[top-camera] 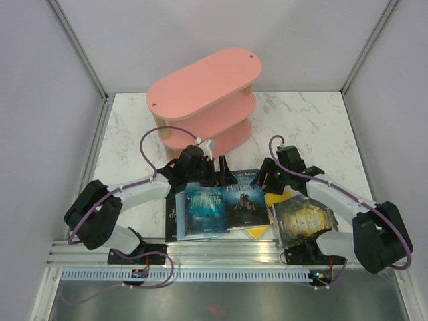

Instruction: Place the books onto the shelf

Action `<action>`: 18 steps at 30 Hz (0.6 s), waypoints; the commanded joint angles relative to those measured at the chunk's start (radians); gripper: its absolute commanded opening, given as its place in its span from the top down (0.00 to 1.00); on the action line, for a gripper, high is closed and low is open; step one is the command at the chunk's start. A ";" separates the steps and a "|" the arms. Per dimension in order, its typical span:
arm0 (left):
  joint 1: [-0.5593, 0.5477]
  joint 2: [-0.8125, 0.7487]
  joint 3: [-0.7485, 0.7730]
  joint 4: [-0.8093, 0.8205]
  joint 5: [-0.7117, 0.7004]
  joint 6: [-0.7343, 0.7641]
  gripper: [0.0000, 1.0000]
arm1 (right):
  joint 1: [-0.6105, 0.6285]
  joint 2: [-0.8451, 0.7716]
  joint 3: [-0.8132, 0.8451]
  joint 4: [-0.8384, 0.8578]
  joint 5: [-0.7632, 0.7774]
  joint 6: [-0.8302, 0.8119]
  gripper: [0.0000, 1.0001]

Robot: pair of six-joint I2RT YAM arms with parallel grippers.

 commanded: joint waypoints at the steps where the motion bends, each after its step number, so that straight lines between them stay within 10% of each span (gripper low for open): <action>1: 0.000 0.045 -0.071 -0.365 -0.036 -0.150 0.02 | 0.006 -0.041 -0.046 -0.013 -0.007 0.047 0.35; 18: -0.087 0.002 -0.241 -0.204 -0.078 -0.345 0.00 | 0.006 -0.162 -0.164 -0.008 -0.027 0.107 0.40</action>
